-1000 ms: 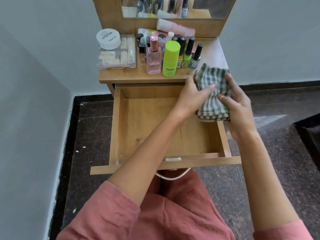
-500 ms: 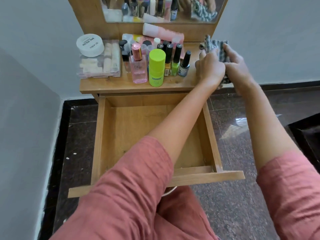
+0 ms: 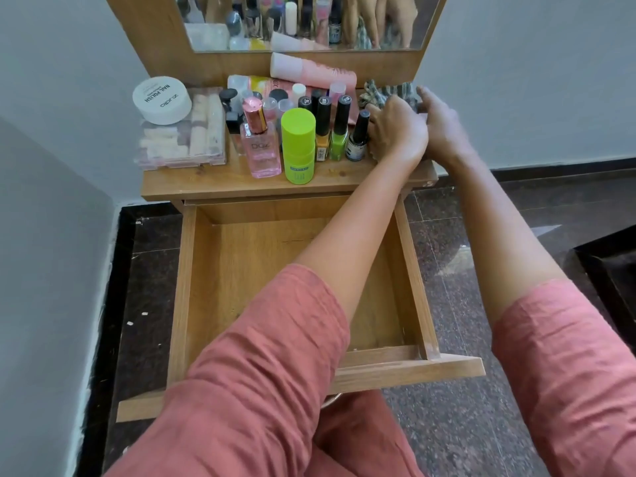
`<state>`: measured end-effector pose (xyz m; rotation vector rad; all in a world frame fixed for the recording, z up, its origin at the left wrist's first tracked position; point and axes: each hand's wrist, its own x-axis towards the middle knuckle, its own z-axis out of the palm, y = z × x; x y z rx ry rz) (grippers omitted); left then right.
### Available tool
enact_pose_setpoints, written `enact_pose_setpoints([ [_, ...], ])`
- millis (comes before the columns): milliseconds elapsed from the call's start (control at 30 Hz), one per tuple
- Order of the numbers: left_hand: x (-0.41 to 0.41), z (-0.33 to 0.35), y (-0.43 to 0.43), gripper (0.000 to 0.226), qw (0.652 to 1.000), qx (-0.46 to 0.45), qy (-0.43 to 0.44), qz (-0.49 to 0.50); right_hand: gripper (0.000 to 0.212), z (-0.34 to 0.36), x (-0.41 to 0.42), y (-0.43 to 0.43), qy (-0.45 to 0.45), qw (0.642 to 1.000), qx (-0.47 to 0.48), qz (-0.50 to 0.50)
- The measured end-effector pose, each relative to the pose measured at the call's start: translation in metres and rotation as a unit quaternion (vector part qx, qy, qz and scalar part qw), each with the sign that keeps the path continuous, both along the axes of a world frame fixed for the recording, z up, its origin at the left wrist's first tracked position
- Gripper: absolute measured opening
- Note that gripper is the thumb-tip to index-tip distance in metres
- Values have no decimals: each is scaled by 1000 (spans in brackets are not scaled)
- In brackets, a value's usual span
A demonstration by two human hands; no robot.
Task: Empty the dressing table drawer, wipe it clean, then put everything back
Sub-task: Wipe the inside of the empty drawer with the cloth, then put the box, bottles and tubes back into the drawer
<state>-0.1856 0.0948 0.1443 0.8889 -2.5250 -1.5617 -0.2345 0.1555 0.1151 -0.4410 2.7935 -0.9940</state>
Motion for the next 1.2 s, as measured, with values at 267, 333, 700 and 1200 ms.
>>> enact_pose_setpoints([
  [267, -3, 0, -2, 28, 999, -44, -5, 6, 30, -6, 9, -5, 49, 989, 89, -106],
  [333, -4, -2, -1, 31, 998, -59, -4, -2, 31, -8, 10, -5, 42, 991, 67, -104],
  [700, 10, -10, 14, 37, 983, -161, 71, -48, 27, -12, 24, 5, 113, 988, 6, -106],
  [1200, 128, -20, -5, 33, 977, -50, 205, 19, 18, -15, 127, -3, 150, 975, -138, -86],
])
